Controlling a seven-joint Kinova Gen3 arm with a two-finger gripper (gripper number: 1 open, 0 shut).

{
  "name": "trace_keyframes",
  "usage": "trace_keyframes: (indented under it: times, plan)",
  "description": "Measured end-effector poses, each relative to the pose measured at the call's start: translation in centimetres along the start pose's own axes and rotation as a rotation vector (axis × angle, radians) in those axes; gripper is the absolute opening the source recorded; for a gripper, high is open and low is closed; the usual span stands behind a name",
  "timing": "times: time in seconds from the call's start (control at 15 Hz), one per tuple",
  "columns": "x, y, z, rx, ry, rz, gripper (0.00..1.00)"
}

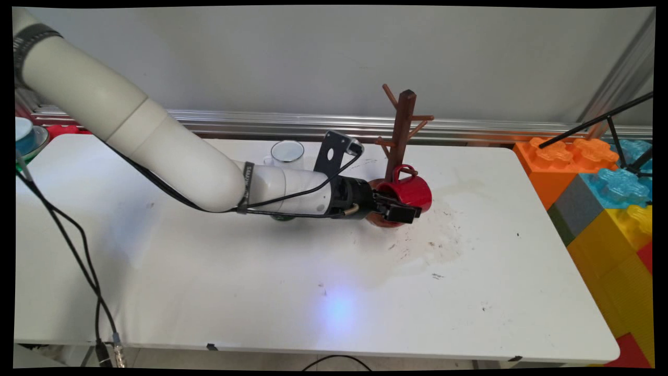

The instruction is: Pick up the red mug from the rack

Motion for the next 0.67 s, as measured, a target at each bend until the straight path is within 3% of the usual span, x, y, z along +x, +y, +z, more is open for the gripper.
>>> trace_keyframes:
  times: [0.47, 0.53, 0.67]
  plan:
    - [-0.7, -0.1, 2.0, 0.008, 0.022, -0.031, 1.0]
    - [-0.8, -0.2, 2.2, 0.011, 0.023, -0.033, 0.0]
    - [-0.9, -0.3, 2.5, 0.018, 0.027, -0.038, 0.0]
